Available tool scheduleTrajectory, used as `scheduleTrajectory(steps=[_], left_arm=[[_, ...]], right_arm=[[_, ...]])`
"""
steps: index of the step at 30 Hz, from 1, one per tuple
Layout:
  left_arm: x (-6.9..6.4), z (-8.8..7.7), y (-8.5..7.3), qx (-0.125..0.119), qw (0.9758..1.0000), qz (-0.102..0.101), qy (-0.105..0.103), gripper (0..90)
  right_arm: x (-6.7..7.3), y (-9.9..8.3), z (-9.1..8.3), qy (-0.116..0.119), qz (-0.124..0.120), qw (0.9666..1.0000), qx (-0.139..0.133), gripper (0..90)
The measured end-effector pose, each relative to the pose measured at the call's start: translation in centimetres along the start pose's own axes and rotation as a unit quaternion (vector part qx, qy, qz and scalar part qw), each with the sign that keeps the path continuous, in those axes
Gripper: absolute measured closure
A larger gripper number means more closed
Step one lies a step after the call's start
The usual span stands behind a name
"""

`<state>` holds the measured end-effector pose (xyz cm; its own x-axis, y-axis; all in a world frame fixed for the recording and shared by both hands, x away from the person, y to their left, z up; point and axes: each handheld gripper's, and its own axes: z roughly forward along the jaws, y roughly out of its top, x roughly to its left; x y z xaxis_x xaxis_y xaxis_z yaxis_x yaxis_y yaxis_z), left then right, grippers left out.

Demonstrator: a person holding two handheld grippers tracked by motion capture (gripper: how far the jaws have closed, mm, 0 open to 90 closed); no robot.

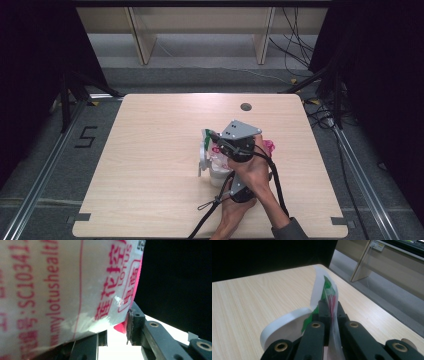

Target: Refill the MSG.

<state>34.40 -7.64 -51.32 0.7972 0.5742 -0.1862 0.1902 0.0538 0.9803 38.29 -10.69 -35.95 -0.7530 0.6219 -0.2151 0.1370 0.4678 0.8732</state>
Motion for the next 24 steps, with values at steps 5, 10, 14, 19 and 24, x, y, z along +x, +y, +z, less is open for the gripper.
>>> scheduleTrajectory(steps=[5, 10, 14, 19, 24], left_arm=[[-0.06, 0.01, -0.05, -0.004, 1.0, -0.003, 0.003, 73.6], [-0.08, -0.11, 0.17, -0.001, 1.0, 0.009, 0.0, 73.7], [-0.11, 0.03, -0.12, -0.003, 1.0, -0.005, 0.005, 73.6], [-0.16, -0.02, -0.02, -0.007, 1.0, -0.004, 0.005, 73.6], [-0.04, -0.01, -0.12, -0.002, 1.0, 0.0, 0.003, 73.6]], right_arm=[[0.14, -0.14, 0.28, 0.0, -0.001, 1.0, 0.005, 89.2], [0.14, 0.19, -0.19, 0.0, -0.003, 1.0, -0.003, 89.3], [0.19, -0.16, 0.31, -0.001, -0.005, 1.0, 0.007, 89.2], [0.22, -0.06, 0.2, -0.001, -0.005, 1.0, 0.003, 89.3], [0.21, -0.17, 0.35, 0.001, -0.005, 0.9999, 0.01, 89.3]])
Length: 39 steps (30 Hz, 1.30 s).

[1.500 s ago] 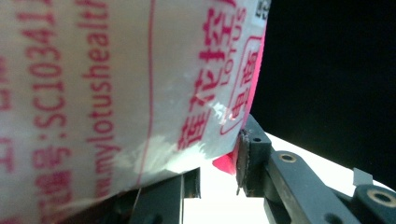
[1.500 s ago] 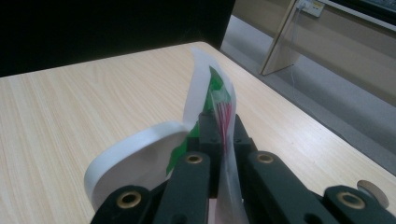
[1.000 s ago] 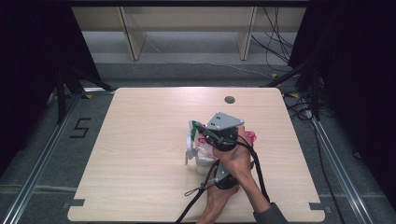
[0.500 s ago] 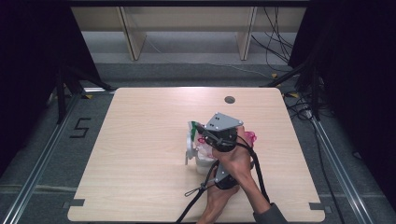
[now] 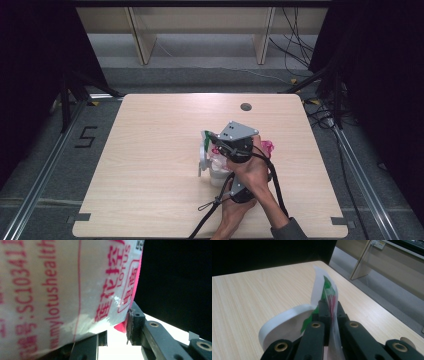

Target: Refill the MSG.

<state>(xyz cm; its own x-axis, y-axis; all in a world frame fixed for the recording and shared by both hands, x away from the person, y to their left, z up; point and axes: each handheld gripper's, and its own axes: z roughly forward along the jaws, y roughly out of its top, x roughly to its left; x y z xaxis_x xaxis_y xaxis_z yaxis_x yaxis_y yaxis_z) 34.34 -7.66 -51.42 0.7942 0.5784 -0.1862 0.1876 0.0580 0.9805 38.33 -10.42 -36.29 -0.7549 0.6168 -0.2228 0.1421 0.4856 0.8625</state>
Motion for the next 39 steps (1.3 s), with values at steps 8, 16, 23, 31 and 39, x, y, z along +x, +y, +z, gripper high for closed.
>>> scheduleTrajectory(steps=[8, 16, 23, 31, 39], left_arm=[[-0.04, 0.0, -0.02, 0.0, 1.0, -0.002, 0.0, 73.6], [-0.12, 0.09, -0.03, -0.003, 1.0, -0.006, 0.001, 73.6], [-0.06, 0.13, -0.16, -0.002, 1.0, -0.008, 0.0, 73.5], [-0.05, -0.04, 0.14, -0.002, 1.0, 0.001, 0.0, 73.6], [-0.05, 0.01, -0.01, 0.0, 1.0, -0.005, 0.0, 73.6]], right_arm=[[0.11, -0.07, 0.11, -0.001, 0.002, 1.0, 0.002, 89.2], [0.04, 0.14, -0.15, -0.001, -0.002, 1.0, 0.0, 89.2], [0.03, -0.15, 0.33, 0.002, -0.003, 1.0, 0.006, 89.2], [0.07, 0.22, -0.36, 0.004, 0.004, 1.0, -0.007, 89.1], [0.01, -0.07, 0.15, 0.004, -0.001, 1.0, 0.0, 89.1]])
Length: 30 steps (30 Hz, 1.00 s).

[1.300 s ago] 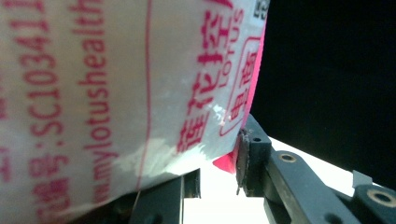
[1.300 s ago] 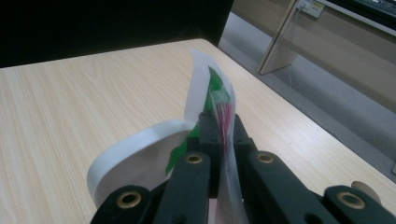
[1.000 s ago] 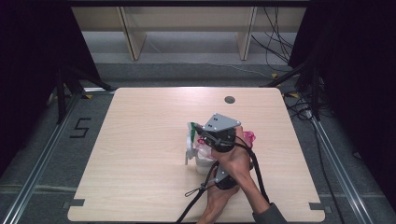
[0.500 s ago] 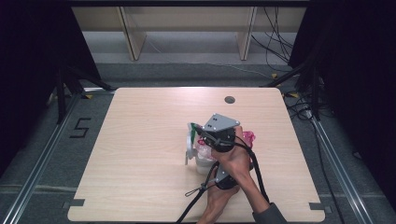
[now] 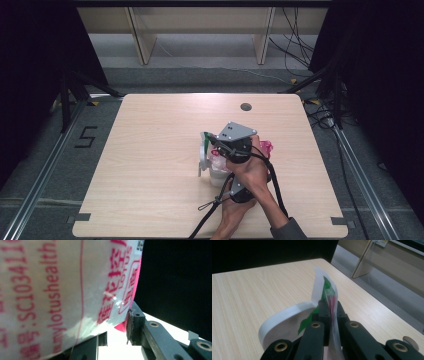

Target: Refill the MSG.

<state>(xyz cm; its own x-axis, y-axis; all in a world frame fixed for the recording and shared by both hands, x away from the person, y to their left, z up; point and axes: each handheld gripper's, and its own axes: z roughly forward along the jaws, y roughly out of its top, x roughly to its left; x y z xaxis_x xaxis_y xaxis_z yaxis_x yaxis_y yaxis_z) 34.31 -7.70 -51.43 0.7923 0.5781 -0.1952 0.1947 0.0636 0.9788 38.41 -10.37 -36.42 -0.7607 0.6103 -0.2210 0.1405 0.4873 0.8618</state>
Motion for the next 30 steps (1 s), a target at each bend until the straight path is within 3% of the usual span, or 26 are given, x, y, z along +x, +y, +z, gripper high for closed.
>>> scheduleTrajectory(steps=[4, 6, 11, 12, 16, 18, 19, 20, 22, 24, 25, 30], left_arm=[[0.0, 0.0, 0.0, 0.003, 1.0, 0.007, 0.002, 73.6], [0.0, 0.1, -0.1, -0.001, 1.0, -0.004, 0.002, 73.6], [0.1, 0.0, -0.1, 0.005, 1.0, 0.008, 0.004, 73.6], [0.1, 0.1, -0.1, 0.006, 0.9999, 0.011, -0.004, 73.6], [0.1, 0.0, -0.2, 0.011, 0.9999, 0.01, -0.006, 73.6], [0.2, -0.1, -0.3, 0.01, 0.9999, 0.004, 0.013, 73.6], [0.1, -0.1, -0.4, 0.006, 0.9999, -0.004, 0.012, 73.6], [0.4, -0.4, -0.3, 0.029, 0.9994, 0.017, 0.01, 73.5], [0.6, -0.5, -0.2, 0.032, 0.9995, 0.008, 0.002, 73.1], [0.4, -0.7, -0.2, 0.034, 0.9993, 0.016, 0.003, 72.9], [0.4, -0.7, -0.2, 0.034, 0.9993, 0.016, 0.003, 72.6], [0.6, -1.2, -0.4, 0.055, 0.9979, 0.027, 0.02, 72.4]], right_arm=[[0.0, 0.1, -0.3, 0.0, 0.002, 1.0, -0.004, 89.1], [-0.1, 0.0, 0.0, 0.0, 0.003, 1.0, 0.001, 89.1], [-0.2, 0.0, -0.1, -0.002, 0.006, 1.0, -0.001, 89.2], [-0.3, 0.0, -0.2, 0.0, -0.004, 1.0, -0.002, 89.2], [-0.3, 0.0, -0.5, -0.001, 0.014, 0.9999, -0.006, 89.4], [-0.5, 0.0, -0.7, 0.006, 0.014, 0.9998, -0.012, 89.6], [-0.5, 0.0, -0.8, 0.001, 0.012, 0.9998, -0.017, 89.6], [-0.6, 0.0, -0.9, 0.003, 0.017, 0.9997, -0.017, 89.6], [-0.7, 0.0, -1.2, 0.008, 0.026, 0.9994, -0.021, 89.7], [-0.9, 0.0, -1.5, 0.012, 0.026, 0.9992, -0.027, 89.8], [-0.9, 0.0, -1.7, 0.018, 0.039, 0.9988, -0.027, 89.8], [-1.5, -0.2, -2.9, 0.022, 0.05, 0.9976, -0.043, 89.8]])
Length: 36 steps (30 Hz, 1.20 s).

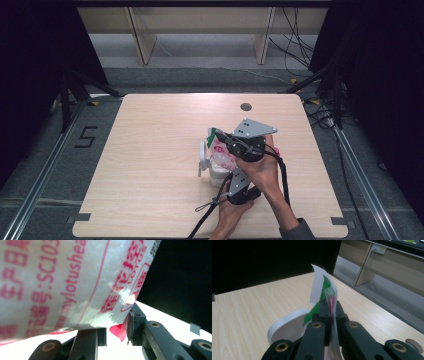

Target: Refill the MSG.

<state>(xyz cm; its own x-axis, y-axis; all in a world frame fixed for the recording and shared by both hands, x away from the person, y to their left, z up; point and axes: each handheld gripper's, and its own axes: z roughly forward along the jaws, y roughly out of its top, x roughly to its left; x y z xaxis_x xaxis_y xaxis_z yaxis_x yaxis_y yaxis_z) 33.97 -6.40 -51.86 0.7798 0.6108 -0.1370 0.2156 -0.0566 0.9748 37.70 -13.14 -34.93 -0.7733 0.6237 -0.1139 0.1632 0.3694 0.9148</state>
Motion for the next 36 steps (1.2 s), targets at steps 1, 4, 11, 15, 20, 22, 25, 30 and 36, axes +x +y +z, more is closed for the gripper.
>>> scheduleTrajectory(steps=[1, 4, 11, 15, 20, 22, 25, 30, 36], left_arm=[[0.1, -0.1, 0.0, 0.005, 1.0, 0.001, -0.001, 72.2], [-0.1, -0.3, 0.0, 0.006, 0.9998, -0.018, 0.002, 71.5], [0.2, -0.6, -0.1, 0.022, 0.9995, -0.02, 0.006, 69.1], [0.2, -0.6, -0.2, 0.029, 0.9994, -0.019, -0.002, 68.2], [0.2, -0.7, -0.1, 0.038, 0.999, -0.02, -0.007, 65.2], [0.3, -0.7, -0.1, 0.036, 0.9989, -0.026, -0.012, 63.6], [0.3, -0.9, 0.0, 0.045, 0.9986, -0.024, -0.015, 60.2], [0.4, -1.3, 0.0, 0.065, 0.9975, -0.023, -0.014, 51.5], [0.4, -2.0, -0.1, 0.071, 0.9972, -0.022, -0.004, 45.0]], right_arm=[[-0.1, -0.1, -0.2, -0.005, 0.004, 0.9999, -0.008, 89.8], [-0.2, -0.2, -0.7, 0.0, 0.008, 0.9999, -0.013, 89.9], [-0.7, -0.4, -1.5, 0.01, 0.019, 0.9994, -0.028, 90.0], [-1.0, -0.8, -2.0, 0.008, 0.023, 0.999, -0.036, 90.0], [-1.4, -1.1, -3.0, 0.015, 0.04, 0.9981, -0.044, 90.0], [-1.5, -1.2, -3.4, 0.017, 0.046, 0.9974, -0.052, 90.0], [-1.7, -1.4, -4.0, 0.027, 0.058, 0.9965, -0.053, 90.0], [-2.6, -2.2, -5.2, 0.029, 0.077, 0.9945, -0.065, 90.0], [-3.9, -3.1, -6.1, 0.038, 0.109, 0.9896, -0.085, 90.0]])
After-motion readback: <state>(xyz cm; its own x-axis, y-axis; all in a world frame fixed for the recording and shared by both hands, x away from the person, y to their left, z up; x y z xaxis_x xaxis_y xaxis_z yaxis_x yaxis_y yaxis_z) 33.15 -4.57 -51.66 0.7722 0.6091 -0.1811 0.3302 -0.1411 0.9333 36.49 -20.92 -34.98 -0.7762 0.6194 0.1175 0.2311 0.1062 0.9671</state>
